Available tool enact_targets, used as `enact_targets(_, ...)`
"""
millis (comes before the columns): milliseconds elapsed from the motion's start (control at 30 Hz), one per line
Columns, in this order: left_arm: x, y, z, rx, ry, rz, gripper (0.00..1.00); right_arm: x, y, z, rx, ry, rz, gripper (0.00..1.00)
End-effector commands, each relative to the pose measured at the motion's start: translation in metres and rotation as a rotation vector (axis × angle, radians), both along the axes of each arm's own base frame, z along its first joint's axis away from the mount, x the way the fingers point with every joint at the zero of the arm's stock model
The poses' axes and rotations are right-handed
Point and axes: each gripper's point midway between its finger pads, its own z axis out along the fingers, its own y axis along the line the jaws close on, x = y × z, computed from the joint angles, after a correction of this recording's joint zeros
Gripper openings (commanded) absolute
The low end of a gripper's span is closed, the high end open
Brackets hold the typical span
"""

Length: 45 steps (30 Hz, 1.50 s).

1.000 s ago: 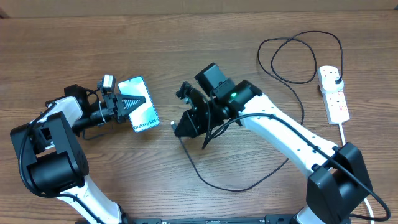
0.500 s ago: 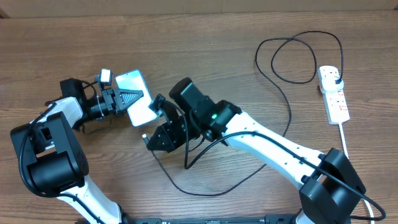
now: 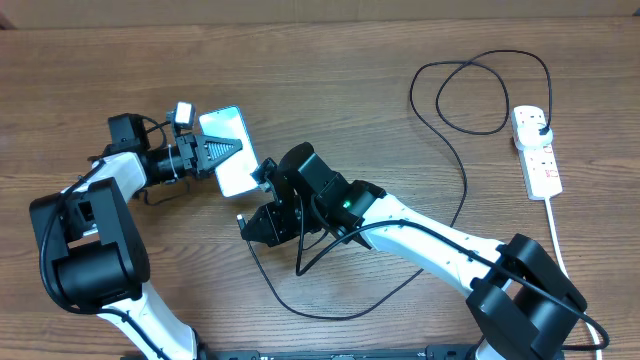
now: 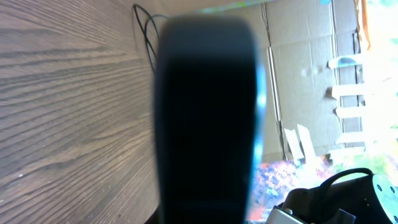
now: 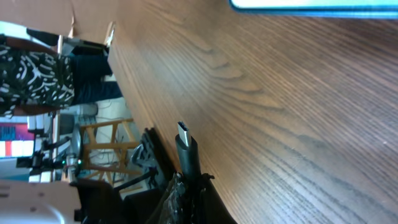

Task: Plug charger to phone and switch on socket
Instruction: 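Lift the plug with the right gripper toward the phone's bottom edge, then align the plug with the phone's charging port using the right gripper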

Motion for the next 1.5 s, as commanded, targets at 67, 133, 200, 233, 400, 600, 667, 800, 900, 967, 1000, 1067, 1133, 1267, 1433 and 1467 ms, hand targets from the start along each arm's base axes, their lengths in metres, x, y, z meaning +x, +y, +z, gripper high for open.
enact_targets(67,-0.004,-0.01,0.021,-0.03,-0.061,-0.038,0.05,0.018,-0.003,-0.014,-0.052,-0.051,-0.081,0.04)
enact_targets(133,-0.004,-0.009,0.021,-0.03,-0.058,-0.037,0.04,0.022,-0.002,-0.011,-0.04,-0.05,-0.096,0.04)
enact_targets(200,-0.004,-0.009,0.021,-0.03,-0.058,-0.037,0.04,0.027,-0.006,-0.013,-0.054,-0.037,-0.127,0.04)
enact_targets(233,-0.004,-0.009,0.021,-0.031,-0.059,-0.037,0.04,0.028,-0.008,-0.015,-0.065,-0.031,-0.139,0.04)
enact_targets(400,-0.004,-0.009,0.021,-0.03,-0.058,-0.037,0.04,0.038,-0.017,-0.019,-0.07,-0.023,-0.172,0.04)
enact_targets(600,-0.004,-0.009,0.021,-0.026,-0.071,-0.037,0.04,0.047,-0.021,-0.019,-0.063,-0.032,-0.189,0.04)
enact_targets(667,-0.004,-0.009,0.021,-0.025,-0.075,-0.037,0.05,0.046,-0.02,-0.02,-0.059,-0.027,-0.183,0.04)
enact_targets(800,-0.004,-0.009,0.021,-0.025,-0.075,-0.037,0.04,0.044,-0.02,-0.025,-0.052,-0.034,-0.18,0.04)
enact_targets(900,-0.004,-0.009,0.02,-0.021,-0.074,-0.036,0.04,0.044,-0.02,-0.026,-0.043,-0.05,-0.174,0.04)
enact_targets(967,-0.003,-0.009,0.019,-0.014,-0.072,-0.034,0.04,0.044,-0.02,-0.027,-0.043,-0.05,-0.174,0.04)
enact_targets(1000,-0.003,-0.009,0.019,-0.015,-0.072,-0.034,0.04,0.043,-0.021,-0.028,-0.045,-0.049,-0.173,0.04)
enact_targets(1067,-0.003,-0.009,0.019,-0.015,-0.072,-0.034,0.05,0.04,-0.019,-0.027,-0.036,-0.051,-0.151,0.04)
enact_targets(1133,-0.003,-0.009,0.019,-0.015,-0.071,-0.034,0.04,0.039,-0.019,-0.026,-0.029,-0.048,-0.145,0.04)
enact_targets(1267,-0.004,-0.011,0.019,-0.015,-0.071,-0.039,0.04,0.042,-0.017,-0.024,-0.019,-0.064,-0.147,0.04)
enact_targets(1433,-0.006,-0.02,0.019,-0.023,-0.059,-0.064,0.05,0.04,-0.018,-0.026,-0.027,-0.056,-0.146,0.04)
enact_targets(1467,-0.006,-0.022,0.02,-0.026,-0.049,-0.069,0.05,0.04,-0.019,-0.027,-0.031,-0.053,-0.146,0.04)
